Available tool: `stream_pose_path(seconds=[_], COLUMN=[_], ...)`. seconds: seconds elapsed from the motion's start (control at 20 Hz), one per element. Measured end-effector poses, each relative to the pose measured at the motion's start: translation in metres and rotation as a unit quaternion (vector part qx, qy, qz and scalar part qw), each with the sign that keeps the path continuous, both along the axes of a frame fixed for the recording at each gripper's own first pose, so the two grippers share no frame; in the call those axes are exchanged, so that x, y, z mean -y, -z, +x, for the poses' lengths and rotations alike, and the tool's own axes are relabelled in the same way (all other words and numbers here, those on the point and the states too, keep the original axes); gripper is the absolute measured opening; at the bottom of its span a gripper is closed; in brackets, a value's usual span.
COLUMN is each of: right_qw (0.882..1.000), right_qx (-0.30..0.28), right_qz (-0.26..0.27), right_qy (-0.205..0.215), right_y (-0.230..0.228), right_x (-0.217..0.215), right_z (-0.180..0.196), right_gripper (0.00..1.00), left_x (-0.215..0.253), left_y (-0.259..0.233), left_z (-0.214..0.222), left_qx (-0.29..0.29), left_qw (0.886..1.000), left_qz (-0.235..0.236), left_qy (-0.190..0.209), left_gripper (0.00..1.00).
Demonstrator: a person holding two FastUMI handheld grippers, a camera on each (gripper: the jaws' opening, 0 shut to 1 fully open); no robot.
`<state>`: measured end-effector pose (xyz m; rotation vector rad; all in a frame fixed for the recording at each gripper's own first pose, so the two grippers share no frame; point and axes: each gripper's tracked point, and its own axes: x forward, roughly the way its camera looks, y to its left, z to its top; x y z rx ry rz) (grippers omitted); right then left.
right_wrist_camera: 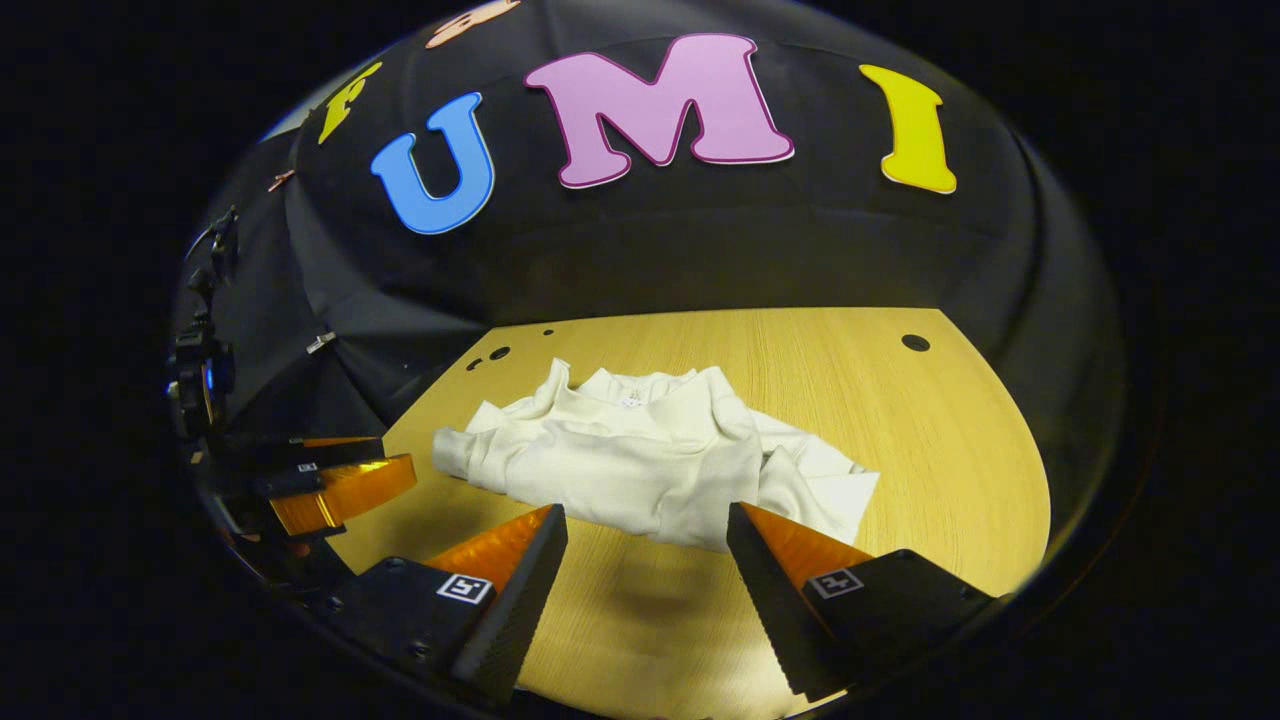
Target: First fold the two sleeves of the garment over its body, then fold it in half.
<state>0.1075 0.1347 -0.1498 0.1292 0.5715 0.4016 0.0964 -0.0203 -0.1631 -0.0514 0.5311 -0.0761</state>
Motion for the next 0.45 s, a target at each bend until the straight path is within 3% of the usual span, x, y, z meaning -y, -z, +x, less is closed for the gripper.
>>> stream_pose_path(seconds=[0.45], right_qw=[0.998], right_qx=[-0.047], right_qz=[0.013], right_qy=[0.025], right_y=[0.007], right_x=[0.019], right_z=[-0.018], right_gripper=[0.98], left_x=[-0.008], left_y=[0.002], left_z=[-0.032], left_qx=[-0.009], left_qw=[1.000], left_qz=[0.001], left_qy=[-0.024], left_gripper=[0.77])
